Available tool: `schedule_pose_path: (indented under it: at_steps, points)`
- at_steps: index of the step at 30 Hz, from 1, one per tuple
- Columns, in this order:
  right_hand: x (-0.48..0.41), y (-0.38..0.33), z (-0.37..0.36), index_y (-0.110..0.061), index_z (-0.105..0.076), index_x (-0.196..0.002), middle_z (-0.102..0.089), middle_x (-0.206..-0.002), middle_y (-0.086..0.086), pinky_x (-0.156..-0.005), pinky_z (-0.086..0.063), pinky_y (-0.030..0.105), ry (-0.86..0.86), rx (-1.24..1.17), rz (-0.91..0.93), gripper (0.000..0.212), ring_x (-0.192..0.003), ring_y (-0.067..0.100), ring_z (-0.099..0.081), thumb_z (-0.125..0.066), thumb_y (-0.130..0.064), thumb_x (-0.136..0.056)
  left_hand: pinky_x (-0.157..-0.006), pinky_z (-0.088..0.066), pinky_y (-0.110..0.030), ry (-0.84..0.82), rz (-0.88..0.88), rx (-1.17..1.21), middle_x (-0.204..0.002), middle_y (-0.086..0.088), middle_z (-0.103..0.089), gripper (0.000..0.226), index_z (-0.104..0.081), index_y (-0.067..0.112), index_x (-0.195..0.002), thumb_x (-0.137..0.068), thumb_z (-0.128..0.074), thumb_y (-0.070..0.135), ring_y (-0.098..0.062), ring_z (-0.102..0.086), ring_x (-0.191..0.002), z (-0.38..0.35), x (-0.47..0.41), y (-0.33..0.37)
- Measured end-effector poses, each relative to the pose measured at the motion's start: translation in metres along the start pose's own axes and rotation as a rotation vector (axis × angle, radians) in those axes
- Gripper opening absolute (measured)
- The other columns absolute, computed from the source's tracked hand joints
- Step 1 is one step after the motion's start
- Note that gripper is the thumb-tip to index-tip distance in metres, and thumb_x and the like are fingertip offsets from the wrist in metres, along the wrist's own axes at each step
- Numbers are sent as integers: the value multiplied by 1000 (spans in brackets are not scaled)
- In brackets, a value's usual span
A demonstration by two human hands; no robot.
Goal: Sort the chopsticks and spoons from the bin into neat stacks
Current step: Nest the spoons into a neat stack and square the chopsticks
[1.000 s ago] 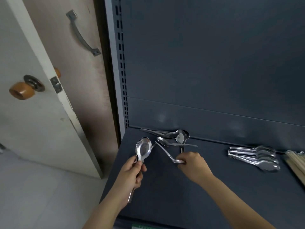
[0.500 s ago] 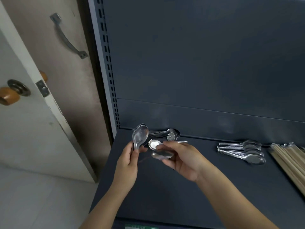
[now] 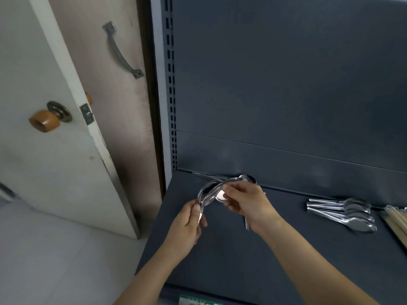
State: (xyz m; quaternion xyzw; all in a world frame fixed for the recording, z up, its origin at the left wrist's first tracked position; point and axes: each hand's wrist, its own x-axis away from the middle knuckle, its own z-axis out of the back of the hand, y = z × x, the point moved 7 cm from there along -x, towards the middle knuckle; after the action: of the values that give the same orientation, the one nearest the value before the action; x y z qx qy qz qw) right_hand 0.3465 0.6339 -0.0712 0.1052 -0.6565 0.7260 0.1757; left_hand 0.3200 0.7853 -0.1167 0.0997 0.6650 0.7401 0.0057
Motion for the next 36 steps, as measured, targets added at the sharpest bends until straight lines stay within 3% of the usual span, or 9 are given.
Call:
schedule_pose_path:
  at_steps: [3, 6, 9, 13, 22, 25, 29, 33, 36]
  points:
    - [-8, -7, -7, -8, -68, -82, -61, -67, 0, -51, -45, 15, 1, 154, 87, 3, -53, 9, -53, -66, -7, -84, -41, -31, -18, -27, 11, 3, -69, 7, -56, 18, -54, 30, -110, -98, -42, 34, -6, -39, -45, 7, 2, -5]
    - [-20, -9, -16, -14, -69, -75, -62, -64, -4, -56, -46, 16, -8, 282, 173, 6, -58, 9, -55, -70, -11, -81, -39, -27, -21, 54, 48, 54, -67, 3, -56, 14, -57, 20, -99, -99, -43, 19, -10, -36, -42, 24, 0, -13]
    - [-34, -3, -29, -16, -71, -95, -70, -91, -3, -81, -49, 22, -27, 626, 285, 13, -86, 11, -63, -68, -13, -83, -39, -24, -21, 177, 93, 91, -68, -5, -53, 19, -53, 10, -87, -100, -39, 10, -10, -33, -41, 49, -2, -24]
    - [-40, 20, -73, -17, -57, -127, -55, -130, 0, -101, -39, 26, -285, 1132, 478, 39, -119, 18, -51, -58, -9, -88, -38, -24, -19, 268, 132, 127, -71, -6, -52, 18, -55, 13, -98, -100, -38, 10, -8, -33, -39, 75, 1, -35]
    - [-40, 49, -95, -22, -57, -124, -54, -120, 2, -88, -45, 33, -401, 1435, 587, 50, -110, 25, -54, -46, 4, -83, -39, -26, -19, 246, 154, 121, -70, -5, -53, 19, -56, 19, -105, -100, -39, 11, -7, -34, -40, 82, 7, -42]
    - [-43, 50, -93, -21, -65, -117, -58, -117, -1, -89, -44, 29, -400, 1286, 576, 33, -107, 22, -57, -49, -8, -92, -39, -26, -19, 245, 163, 119, -71, -5, -54, 21, -56, 21, -106, -100, -38, 11, -7, -35, -40, 81, 6, -44]
    - [-46, 24, -68, -14, -75, -97, -60, -85, -6, -77, -41, 19, -115, 802, 551, 17, -83, 10, -60, -63, -8, -86, -45, -45, -21, 263, 209, 161, -78, -9, -60, 19, -54, 14, -101, -101, -36, 10, -9, -56, -48, 75, 1, -48]
    - [-45, 16, -42, -18, -69, -71, -63, -65, -7, -67, -46, 21, 50, 301, 305, 12, -64, 7, -56, -71, -10, -81, -66, -56, -21, 208, 236, 347, -88, -14, -66, 20, -51, 10, -108, -101, -33, 7, -18, -70, -81, 49, -6, -47]
    - [-43, 34, -42, -11, -67, -77, -65, -67, -2, -63, -47, 24, 70, 98, 99, 6, -60, 10, -57, -72, -12, -80, -68, -56, -21, 149, 249, 381, -92, -14, -68, 20, -52, 16, -107, -101, -34, 8, -17, -71, -83, 26, -8, -41]
